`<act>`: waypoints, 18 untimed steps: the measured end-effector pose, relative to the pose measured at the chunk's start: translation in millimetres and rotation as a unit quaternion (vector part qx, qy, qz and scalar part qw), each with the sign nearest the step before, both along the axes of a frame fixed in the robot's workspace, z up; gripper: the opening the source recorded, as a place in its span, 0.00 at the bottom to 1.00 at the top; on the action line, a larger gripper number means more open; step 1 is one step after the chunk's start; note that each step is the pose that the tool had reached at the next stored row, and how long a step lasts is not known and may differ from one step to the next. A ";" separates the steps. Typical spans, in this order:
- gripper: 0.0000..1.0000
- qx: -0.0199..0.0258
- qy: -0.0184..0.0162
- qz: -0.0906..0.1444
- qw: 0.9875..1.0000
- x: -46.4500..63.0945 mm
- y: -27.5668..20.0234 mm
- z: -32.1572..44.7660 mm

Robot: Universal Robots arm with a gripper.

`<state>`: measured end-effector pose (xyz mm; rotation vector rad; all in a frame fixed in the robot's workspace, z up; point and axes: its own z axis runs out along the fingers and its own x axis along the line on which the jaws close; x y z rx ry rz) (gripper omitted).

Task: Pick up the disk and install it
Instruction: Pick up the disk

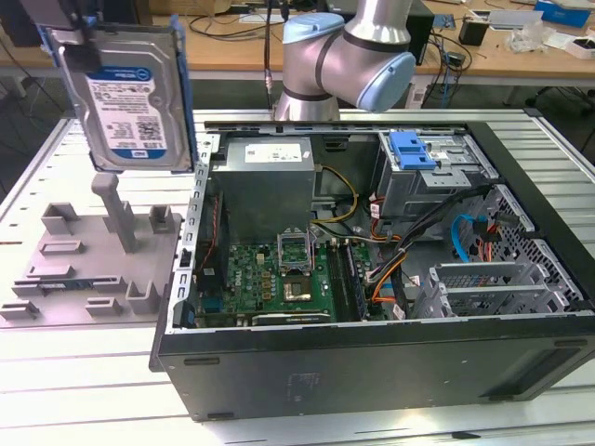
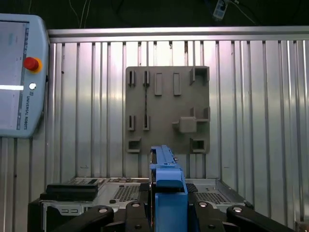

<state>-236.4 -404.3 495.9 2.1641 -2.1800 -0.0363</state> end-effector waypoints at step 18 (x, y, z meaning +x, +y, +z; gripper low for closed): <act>0.36 0.000 0.000 0.000 1.000 85.0 -33.7 0.6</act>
